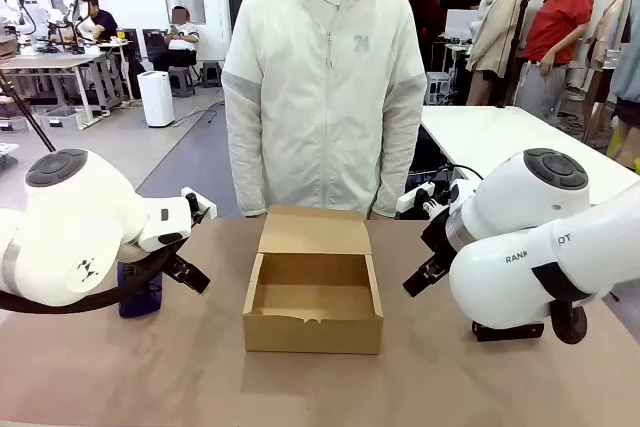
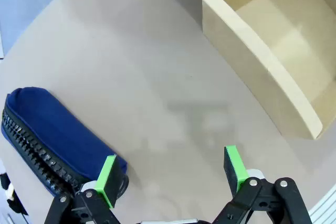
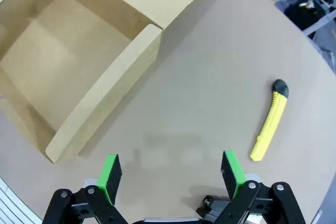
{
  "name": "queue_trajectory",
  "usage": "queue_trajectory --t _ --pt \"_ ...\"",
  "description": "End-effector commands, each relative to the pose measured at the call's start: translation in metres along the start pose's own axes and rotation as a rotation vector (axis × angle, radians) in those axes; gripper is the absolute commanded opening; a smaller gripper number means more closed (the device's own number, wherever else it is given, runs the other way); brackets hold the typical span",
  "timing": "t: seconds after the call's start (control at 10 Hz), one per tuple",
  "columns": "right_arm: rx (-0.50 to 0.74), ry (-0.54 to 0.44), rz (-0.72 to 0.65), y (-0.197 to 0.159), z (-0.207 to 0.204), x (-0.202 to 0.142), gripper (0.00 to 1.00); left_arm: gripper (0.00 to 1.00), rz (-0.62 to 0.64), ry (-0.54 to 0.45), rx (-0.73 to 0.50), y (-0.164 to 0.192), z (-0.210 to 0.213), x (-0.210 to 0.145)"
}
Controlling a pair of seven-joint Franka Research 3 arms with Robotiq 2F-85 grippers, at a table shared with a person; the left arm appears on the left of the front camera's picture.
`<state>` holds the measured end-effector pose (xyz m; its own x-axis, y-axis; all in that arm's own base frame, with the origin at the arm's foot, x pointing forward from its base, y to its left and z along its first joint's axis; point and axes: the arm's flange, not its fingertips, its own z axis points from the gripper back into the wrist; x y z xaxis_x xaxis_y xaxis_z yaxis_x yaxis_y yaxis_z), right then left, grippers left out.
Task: Pack the items into the box.
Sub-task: Pick up the item indicated by the person and place it inside the Mailer Box.
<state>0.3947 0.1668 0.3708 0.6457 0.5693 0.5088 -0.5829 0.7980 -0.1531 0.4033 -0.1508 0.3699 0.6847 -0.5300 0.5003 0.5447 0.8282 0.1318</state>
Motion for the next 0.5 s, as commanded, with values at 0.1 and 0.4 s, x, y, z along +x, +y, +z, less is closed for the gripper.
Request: queue_trajectory --t 0.1,0.4 --pt "0.0 0.0 0.0 0.0 0.0 0.0 1.0 1.0 0.0 0.0 0.0 0.0 0.0001 0.0001" --pt "0.0 0.0 0.0 0.0 0.0 0.0 1.0 1.0 0.0 0.0 0.0 0.0 0.0001 0.0001"
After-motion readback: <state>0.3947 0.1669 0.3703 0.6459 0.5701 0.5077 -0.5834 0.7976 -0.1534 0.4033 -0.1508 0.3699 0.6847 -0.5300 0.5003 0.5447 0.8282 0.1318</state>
